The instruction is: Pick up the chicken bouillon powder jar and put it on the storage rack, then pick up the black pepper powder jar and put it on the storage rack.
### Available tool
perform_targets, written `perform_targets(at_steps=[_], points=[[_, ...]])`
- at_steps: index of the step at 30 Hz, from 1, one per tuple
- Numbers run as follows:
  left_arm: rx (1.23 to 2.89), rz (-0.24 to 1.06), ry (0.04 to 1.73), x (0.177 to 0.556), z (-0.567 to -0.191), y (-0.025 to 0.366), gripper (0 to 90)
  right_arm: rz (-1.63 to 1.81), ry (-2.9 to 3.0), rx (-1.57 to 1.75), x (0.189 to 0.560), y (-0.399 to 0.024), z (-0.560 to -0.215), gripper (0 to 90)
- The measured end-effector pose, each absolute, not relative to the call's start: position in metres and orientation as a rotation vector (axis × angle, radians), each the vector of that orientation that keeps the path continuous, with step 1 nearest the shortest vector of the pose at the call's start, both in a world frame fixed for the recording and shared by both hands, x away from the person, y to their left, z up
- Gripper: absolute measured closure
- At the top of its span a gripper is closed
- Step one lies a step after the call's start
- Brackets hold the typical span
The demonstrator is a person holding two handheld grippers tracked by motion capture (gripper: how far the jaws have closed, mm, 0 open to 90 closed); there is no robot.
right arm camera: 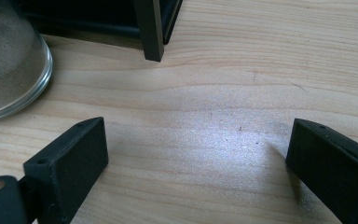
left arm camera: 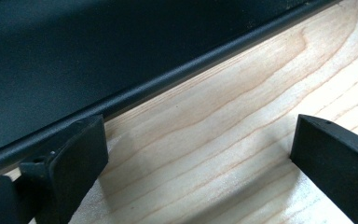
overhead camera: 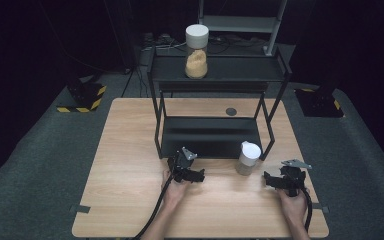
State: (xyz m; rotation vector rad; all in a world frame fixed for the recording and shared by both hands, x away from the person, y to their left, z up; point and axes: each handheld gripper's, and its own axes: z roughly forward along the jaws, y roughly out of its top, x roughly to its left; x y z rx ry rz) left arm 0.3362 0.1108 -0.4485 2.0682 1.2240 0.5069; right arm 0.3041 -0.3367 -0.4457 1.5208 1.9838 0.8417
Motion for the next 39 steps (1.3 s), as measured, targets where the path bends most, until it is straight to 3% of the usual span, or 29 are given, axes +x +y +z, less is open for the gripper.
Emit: perform_targets(at_steps=[31, 39], points=[[2.059, 0.516, 1.223, 0.334, -0.450, 0.111, 3.1, 0.827, 1.983, 1.528, 0.302, -0.335, -0.444, 4.0], [2.058, 0.517, 1.224, 0.334, -0.450, 0.110, 3.1, 0.886, 2.103, 1.370, 0.287, -0.322, -0.439, 4.4]])
